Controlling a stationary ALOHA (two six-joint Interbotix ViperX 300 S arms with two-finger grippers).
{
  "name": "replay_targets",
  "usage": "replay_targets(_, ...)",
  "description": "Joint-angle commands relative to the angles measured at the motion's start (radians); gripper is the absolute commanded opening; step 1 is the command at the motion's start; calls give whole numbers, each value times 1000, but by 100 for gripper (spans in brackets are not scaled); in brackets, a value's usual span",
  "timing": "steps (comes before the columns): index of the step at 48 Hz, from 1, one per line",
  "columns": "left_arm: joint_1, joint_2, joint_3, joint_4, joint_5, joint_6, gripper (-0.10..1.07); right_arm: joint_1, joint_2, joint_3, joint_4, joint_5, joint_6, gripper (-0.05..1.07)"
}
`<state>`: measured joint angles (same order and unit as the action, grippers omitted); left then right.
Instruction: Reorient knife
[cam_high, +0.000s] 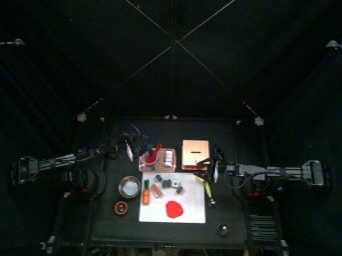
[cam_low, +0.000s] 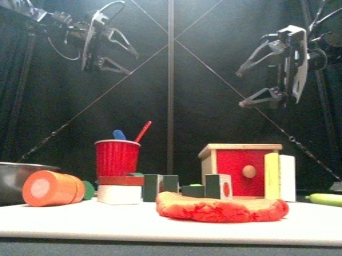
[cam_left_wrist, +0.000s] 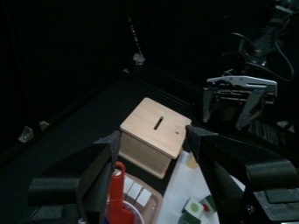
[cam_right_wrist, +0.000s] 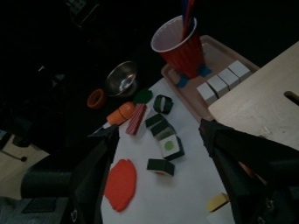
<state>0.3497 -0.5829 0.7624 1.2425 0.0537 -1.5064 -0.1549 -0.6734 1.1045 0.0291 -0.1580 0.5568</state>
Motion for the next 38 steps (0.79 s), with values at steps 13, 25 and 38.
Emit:
replay_targets(13,87,71,-25,20,-43,2,95,-6,0,-64,2,-9,-2,102)
replay_targets(25,124,109,-32,84,-35,3,95,-17,0,-64,0,-9,-3,102)
replay_targets(38,147,161,-44,225,-28,3,95,-21,0,-66,2,-9,-2,102)
